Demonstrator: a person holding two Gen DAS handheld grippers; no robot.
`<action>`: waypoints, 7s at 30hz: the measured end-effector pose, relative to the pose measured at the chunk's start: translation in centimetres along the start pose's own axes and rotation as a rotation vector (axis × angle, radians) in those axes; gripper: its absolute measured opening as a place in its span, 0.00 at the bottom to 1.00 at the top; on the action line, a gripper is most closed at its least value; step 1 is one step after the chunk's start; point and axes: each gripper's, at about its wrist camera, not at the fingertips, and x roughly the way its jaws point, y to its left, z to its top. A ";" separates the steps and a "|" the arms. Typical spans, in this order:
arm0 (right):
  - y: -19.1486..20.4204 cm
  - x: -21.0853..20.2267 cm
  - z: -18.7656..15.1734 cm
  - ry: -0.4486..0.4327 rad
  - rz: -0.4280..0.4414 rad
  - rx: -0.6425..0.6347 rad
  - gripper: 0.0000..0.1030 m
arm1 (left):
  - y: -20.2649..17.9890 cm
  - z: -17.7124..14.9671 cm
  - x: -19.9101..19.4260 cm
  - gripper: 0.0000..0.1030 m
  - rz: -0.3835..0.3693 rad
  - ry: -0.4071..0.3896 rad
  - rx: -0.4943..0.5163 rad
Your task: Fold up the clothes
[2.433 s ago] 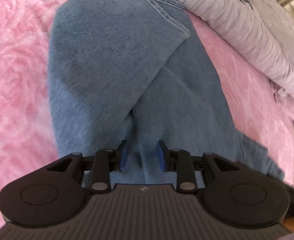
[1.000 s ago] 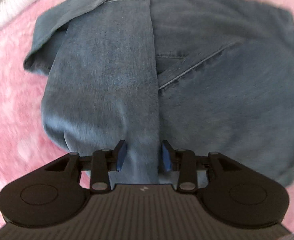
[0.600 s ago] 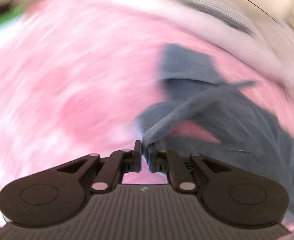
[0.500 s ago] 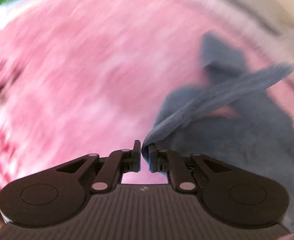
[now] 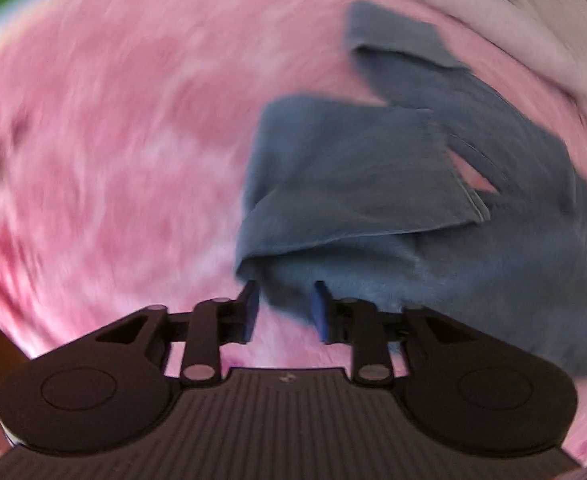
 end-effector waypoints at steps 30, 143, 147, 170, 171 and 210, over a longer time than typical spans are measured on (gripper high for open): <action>3.9 0.8 0.4 0.094 -0.016 -0.349 0.03 | 19.3 2.8 2.6 0.19 0.170 -0.121 -0.550; 33.5 23.3 -47.3 0.755 0.237 -1.033 0.23 | 20.7 21.0 14.3 0.27 -0.046 0.016 -0.415; 28.8 22.4 -41.8 0.771 0.118 -0.875 0.39 | 18.7 19.5 15.5 0.28 -0.234 0.078 -0.500; 20.0 18.8 -25.5 0.322 -0.015 -0.257 0.39 | 13.9 22.4 20.7 0.00 -0.375 -0.174 -0.815; 20.1 18.8 -25.6 0.329 -0.012 -0.279 0.39 | 14.4 24.2 19.7 0.00 -0.337 -0.248 -0.695; -0.6 -4.3 -8.1 0.069 -0.268 -0.361 0.40 | 12.5 -3.5 4.8 0.28 -0.024 0.065 -0.349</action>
